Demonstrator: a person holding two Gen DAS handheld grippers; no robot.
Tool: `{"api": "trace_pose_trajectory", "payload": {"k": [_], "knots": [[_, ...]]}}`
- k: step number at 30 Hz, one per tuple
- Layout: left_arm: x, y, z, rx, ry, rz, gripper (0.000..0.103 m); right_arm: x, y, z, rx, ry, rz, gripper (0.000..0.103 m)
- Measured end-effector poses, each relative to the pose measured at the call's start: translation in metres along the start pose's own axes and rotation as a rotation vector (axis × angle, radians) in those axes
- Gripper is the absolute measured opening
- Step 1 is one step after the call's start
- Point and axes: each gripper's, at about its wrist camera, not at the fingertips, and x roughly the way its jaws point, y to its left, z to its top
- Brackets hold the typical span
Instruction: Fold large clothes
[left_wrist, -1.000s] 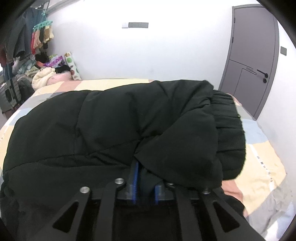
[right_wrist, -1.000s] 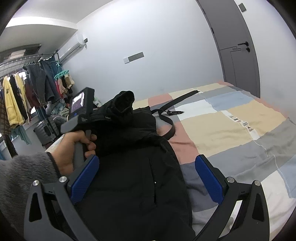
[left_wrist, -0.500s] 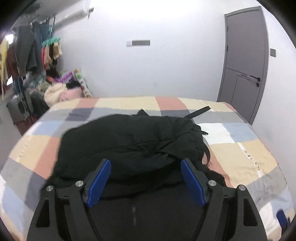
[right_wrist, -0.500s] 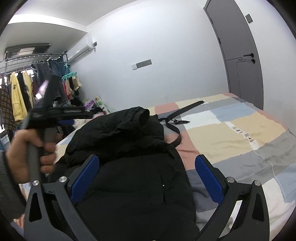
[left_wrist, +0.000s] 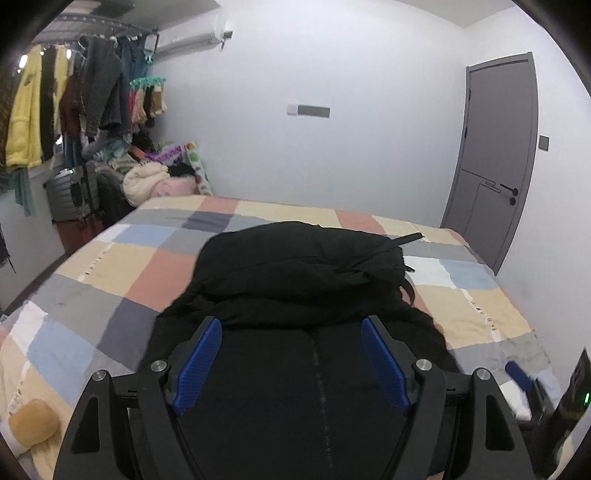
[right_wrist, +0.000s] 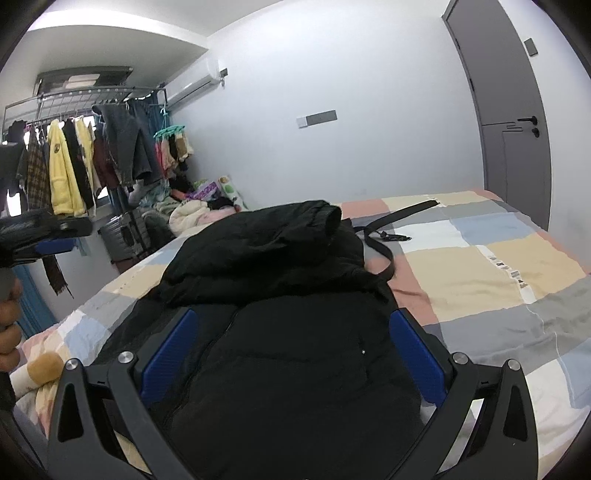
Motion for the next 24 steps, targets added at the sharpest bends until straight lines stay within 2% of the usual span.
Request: {"api": "trace_pose_trajectory", "payload": {"k": [6, 12, 14, 17, 20, 22, 24], "knots": [[0.009, 0.035, -0.03, 0.011, -0.052, 0.005, 0.077, 0.021, 0.014, 0.002, 0.015, 0.039, -0.021, 0.103], [0.043, 0.072, -0.044, -0.01, -0.04, 0.003, 0.077, 0.058, 0.034, 0.026, -0.002, 0.048, -0.053, 0.103], [0.06, 0.084, -0.04, -0.028, -0.022, -0.037, 0.077, 0.08, 0.041, 0.038, -0.04, 0.057, -0.083, 0.103], [0.085, 0.097, -0.027, -0.033, -0.024, -0.016, 0.077, 0.114, 0.047, 0.056, -0.069, 0.057, -0.096, 0.103], [0.123, 0.105, -0.002, -0.03, -0.005, -0.029, 0.077, 0.151, 0.049, 0.076, -0.053, 0.056, -0.092, 0.103], [0.15, 0.105, 0.013, -0.033, 0.009, -0.059, 0.077, 0.175, 0.05, 0.087, -0.044, 0.06, -0.091, 0.1], [0.183, 0.1, 0.028, -0.032, 0.027, -0.095, 0.077, 0.209, 0.055, 0.102, -0.073, 0.072, -0.106, 0.093]]}}
